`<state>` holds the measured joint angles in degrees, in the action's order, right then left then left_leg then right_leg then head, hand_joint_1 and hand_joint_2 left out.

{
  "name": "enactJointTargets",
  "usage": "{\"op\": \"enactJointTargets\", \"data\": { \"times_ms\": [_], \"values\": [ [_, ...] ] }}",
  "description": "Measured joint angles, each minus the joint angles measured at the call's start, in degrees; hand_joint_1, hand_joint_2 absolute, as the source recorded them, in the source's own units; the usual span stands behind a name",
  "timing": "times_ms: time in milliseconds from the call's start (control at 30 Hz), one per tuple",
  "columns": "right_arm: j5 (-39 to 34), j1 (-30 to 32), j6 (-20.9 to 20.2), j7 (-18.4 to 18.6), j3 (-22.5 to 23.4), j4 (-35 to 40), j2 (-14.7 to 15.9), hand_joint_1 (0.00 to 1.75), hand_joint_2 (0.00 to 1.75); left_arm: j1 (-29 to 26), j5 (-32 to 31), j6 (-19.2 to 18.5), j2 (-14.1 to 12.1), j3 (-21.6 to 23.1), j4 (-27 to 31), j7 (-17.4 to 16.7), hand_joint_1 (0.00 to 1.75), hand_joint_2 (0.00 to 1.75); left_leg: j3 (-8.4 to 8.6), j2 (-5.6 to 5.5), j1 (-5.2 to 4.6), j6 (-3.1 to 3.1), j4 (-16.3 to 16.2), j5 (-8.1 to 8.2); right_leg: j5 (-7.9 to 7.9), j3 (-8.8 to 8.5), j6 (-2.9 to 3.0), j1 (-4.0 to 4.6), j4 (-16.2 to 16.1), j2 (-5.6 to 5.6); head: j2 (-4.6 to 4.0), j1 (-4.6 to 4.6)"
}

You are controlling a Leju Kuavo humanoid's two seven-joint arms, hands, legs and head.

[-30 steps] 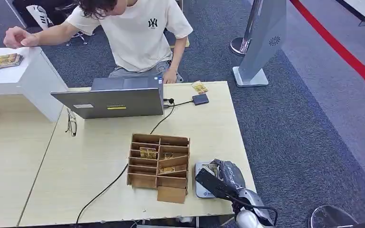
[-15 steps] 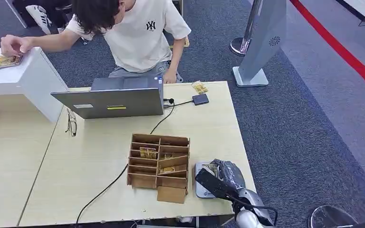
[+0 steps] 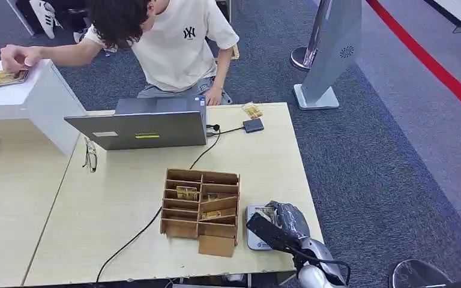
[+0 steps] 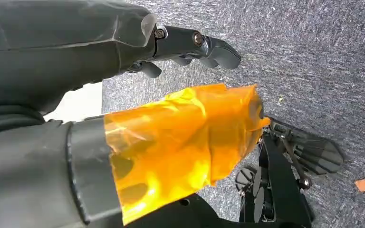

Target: Pass the card to the sensor for recognition and then transmit it.

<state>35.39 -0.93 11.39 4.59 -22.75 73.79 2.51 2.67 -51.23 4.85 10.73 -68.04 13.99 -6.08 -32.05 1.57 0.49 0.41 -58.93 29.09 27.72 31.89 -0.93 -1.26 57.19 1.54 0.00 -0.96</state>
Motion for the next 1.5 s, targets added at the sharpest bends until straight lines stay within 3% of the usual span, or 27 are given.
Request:
{"op": "enactJointTargets", "data": {
  "times_ms": [1500],
  "values": [
    [-0.24,0.78,1.55,-0.39,0.0,0.15,0.02,1.75,1.75,0.0,-0.9,0.22,-0.28,-0.02,0.0,-0.09,0.0,0.0,0.01,0.0,0.0,0.0,0.0,0.0,0.0,0.0,0.0,0.0,0.0,0.0,0.0,0.0]
  ]
}}
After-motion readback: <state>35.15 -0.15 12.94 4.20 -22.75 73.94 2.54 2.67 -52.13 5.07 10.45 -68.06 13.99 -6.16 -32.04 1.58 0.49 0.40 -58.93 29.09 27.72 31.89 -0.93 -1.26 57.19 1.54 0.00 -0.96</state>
